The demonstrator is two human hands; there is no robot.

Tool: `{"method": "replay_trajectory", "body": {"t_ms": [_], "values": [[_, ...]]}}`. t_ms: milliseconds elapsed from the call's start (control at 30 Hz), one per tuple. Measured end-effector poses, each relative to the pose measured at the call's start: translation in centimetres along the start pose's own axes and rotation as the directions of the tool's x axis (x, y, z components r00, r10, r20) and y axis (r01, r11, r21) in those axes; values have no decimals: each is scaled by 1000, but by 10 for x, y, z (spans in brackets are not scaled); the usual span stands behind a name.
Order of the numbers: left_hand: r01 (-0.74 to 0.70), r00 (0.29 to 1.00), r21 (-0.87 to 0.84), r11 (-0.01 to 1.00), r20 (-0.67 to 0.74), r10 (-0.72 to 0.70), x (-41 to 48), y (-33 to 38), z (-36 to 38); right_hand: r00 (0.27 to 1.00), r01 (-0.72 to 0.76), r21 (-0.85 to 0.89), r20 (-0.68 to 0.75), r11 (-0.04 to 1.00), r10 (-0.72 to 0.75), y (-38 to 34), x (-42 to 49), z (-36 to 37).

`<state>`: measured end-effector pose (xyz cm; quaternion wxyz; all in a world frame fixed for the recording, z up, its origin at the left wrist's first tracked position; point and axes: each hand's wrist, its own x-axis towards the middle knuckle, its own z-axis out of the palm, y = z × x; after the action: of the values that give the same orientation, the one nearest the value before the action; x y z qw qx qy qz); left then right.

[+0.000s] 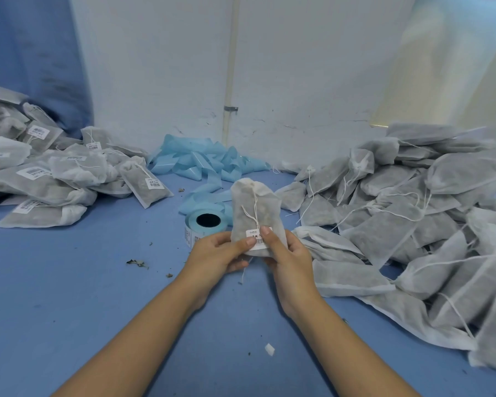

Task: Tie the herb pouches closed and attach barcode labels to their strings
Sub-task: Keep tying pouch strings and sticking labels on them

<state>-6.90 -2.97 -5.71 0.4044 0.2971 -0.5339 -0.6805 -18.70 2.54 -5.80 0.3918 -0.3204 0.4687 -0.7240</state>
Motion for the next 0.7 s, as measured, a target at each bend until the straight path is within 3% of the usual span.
{"method": "replay_trajectory", "body": {"t_ms": [233, 400, 467, 567, 633, 700], "values": [[80, 995, -155, 985, 64, -71, -2, 5, -4, 995, -88, 213, 67, 973, 76, -3, 2, 0], [64, 997, 65, 996, 48, -67, -5, 10, -1, 993, -113, 242, 63, 964, 100, -2, 3, 0], [4, 999, -169, 986, -38, -11, -1, 16, 0, 993, -120, 224, 28, 967, 117, -4, 3, 0], [-163, 985, -630, 759, -145, 92, 8, 37, -10, 989, -143, 179, -11, 973, 148, -4, 5, -3], [-197, 980, -717, 668, -143, 135, 9, 47, -20, 986, -161, 175, -14, 971, 166, -3, 6, -5], [-163, 986, -671, 723, -79, 149, 6, 46, -21, 985, -170, 171, -9, 971, 174, -2, 6, -5]]}}
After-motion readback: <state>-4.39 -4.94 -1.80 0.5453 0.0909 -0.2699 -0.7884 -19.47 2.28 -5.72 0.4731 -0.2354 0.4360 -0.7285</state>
